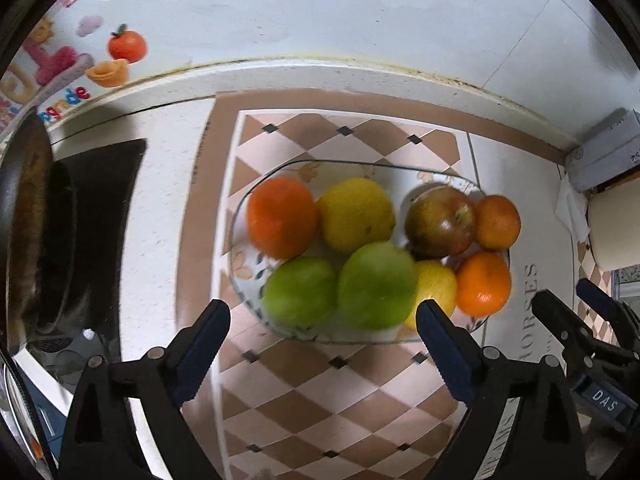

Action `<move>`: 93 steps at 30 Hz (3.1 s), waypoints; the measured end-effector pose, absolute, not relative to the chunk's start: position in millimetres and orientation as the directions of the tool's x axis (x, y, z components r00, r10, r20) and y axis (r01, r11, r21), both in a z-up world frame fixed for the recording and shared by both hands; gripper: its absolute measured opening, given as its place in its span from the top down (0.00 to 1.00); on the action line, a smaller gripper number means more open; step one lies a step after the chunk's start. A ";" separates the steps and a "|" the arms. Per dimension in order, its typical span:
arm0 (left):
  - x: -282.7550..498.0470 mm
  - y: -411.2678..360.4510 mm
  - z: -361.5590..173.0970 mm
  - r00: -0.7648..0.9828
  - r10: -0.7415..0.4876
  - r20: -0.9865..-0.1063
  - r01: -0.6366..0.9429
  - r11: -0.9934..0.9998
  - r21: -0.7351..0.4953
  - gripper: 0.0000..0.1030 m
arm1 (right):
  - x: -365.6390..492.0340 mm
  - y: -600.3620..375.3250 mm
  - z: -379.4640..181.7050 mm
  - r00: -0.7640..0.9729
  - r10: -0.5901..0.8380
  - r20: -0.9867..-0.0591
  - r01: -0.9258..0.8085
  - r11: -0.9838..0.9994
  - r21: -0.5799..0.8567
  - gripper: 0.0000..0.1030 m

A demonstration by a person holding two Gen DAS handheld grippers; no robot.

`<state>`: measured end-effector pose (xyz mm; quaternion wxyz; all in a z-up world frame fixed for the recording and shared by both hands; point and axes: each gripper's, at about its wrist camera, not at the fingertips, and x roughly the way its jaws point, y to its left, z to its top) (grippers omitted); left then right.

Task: Organize fruits
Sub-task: 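Lift both tools away from the plate, then grasp a red cherry tomato with the right tool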

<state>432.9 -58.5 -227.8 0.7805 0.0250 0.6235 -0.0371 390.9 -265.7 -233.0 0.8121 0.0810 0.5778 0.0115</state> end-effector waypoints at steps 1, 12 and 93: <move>428.1 -55.9 -225.7 0.231 -0.021 -0.973 0.088 0.996 0.000 0.08 | 385.1 -264.0 -231.0 0.335 0.105 -0.936 0.073 0.988 0.137 0.06; 376.2 -40.9 -196.6 0.340 0.006 -0.940 0.085 0.996 0.037 0.08 | 337.5 -246.5 -193.5 0.400 0.077 -0.913 0.052 0.993 0.106 0.06; 354.8 -236.2 -311.0 0.079 -0.018 -0.997 0.451 0.892 0.020 0.29 | 226.6 -370.5 -313.6 0.248 0.155 -0.956 0.353 0.905 0.239 0.66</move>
